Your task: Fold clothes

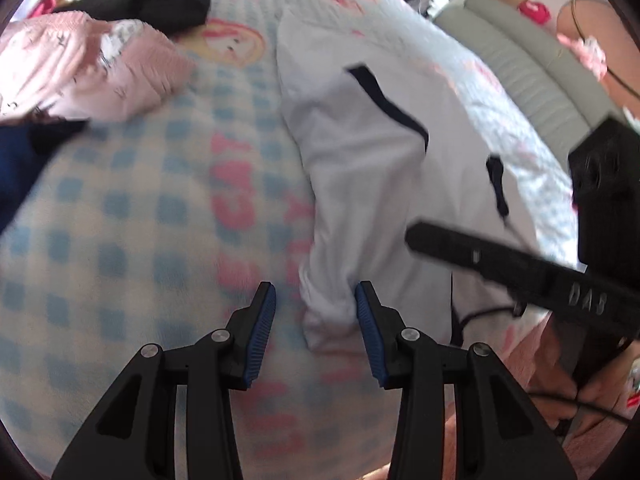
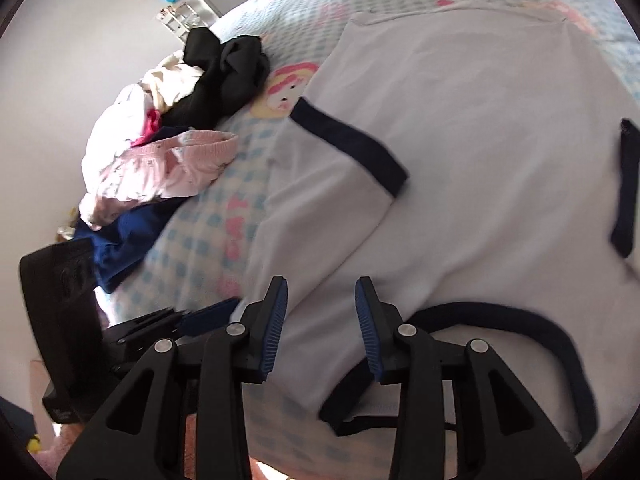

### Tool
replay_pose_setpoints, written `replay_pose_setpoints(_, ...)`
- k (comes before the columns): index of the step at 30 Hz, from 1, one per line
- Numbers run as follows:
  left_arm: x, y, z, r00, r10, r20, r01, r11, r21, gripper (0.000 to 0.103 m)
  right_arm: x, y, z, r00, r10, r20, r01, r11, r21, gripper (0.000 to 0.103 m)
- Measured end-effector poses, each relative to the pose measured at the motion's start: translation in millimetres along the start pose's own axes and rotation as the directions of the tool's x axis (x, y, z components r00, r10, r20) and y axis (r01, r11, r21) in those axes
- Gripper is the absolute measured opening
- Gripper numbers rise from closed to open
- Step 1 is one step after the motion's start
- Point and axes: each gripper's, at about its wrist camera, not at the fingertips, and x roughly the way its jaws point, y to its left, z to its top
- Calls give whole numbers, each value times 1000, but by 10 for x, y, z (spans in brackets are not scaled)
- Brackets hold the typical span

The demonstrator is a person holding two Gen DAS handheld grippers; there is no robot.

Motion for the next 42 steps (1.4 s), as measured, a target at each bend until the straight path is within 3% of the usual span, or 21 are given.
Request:
replay_pose_setpoints(4,-135,45,63,998,-31,52,31,1000,-3,42,-164,-190,168,998,-42,51,41,999,31,36)
replay_pose_setpoints(8,-195,169,398,992,-20,126,22,1000,-18,42,-183,-311,421,997,-45,58,44,999,18,44)
replay_pose_setpoints(11,-175,265,689,987,12,160,-7,1000,-27,42,-58,-292,560,999,-4,42,5,1000,-20,54)
replay_pose_setpoints(13,-93,328,832,988,7,154,-1,999,-39,42,147,-293,599,999,35,-11,-35,999,-26,56)
replay_pose_setpoints(14,-56,318,864,989,8,150,-2,999,-41,42,257,-289,601,998,48,-40,-49,998,-26,54)
replay_pose_setpoints(15,-24,311,890,989,9,147,-3,999,-43,42,323,-268,588,998,44,-55,-46,998,-35,34)
replay_pose_setpoints(16,-11,315,889,989,7,146,-1,999,-44,42,306,-270,581,998,34,-50,-36,999,-35,22)
replay_pose_setpoints(17,3,319,889,989,6,145,1,999,-45,42,289,-272,574,999,25,-46,-26,999,-35,11)
replay_pose_setpoints(18,18,326,891,990,3,143,4,999,-47,42,272,-273,567,999,15,-41,-16,999,-35,9)
replay_pose_setpoints(26,251,437,958,987,-111,113,122,988,-98,42,136,-288,510,998,-64,-5,64,997,-35,6)
replay_pose_setpoints(34,344,488,1005,957,-254,141,276,948,-161,45,84,-393,437,997,-81,-7,81,997,-8,18)
replay_pose_setpoints(36,373,494,1017,948,-283,146,306,936,-173,46,5,-440,451,990,-136,26,136,991,11,21)
replay_pose_setpoints(39,459,379,1041,977,-185,109,198,972,-130,46,-106,-510,509,963,-258,84,255,966,42,23)
replay_pose_setpoints(42,456,277,1048,989,-95,110,107,988,-107,46,-120,-564,572,975,-206,85,201,978,61,24)
